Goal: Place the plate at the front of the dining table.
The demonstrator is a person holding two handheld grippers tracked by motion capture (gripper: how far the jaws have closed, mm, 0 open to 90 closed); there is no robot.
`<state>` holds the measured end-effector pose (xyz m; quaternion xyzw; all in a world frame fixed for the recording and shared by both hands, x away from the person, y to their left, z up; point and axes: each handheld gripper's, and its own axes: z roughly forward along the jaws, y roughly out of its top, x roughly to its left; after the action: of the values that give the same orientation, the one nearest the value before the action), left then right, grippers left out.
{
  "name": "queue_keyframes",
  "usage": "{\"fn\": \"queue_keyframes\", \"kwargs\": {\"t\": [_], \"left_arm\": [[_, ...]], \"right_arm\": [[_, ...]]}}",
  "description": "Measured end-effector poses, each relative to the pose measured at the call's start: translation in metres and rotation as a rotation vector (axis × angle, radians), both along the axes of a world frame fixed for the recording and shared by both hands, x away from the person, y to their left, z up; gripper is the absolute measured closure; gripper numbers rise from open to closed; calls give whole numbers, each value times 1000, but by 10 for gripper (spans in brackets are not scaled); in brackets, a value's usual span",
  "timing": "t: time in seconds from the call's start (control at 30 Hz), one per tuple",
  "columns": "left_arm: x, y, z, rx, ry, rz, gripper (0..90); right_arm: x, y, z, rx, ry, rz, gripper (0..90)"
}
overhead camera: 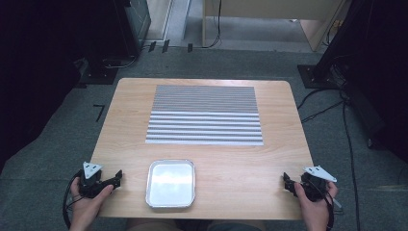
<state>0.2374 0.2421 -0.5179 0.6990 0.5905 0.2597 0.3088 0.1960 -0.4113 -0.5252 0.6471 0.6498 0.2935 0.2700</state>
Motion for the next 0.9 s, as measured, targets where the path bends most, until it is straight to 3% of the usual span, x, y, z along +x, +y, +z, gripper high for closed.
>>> {"fn": "queue_keyframes", "kwargs": {"t": [0.47,0.9], "left_arm": [[0,-1,6,2,41,15,174],[-9,-11,29,-83,-41,23,175]], "right_arm": [[-4,4,3,13,-4,-30,136],[-11,15,23,102,-79,-29,138]]}}
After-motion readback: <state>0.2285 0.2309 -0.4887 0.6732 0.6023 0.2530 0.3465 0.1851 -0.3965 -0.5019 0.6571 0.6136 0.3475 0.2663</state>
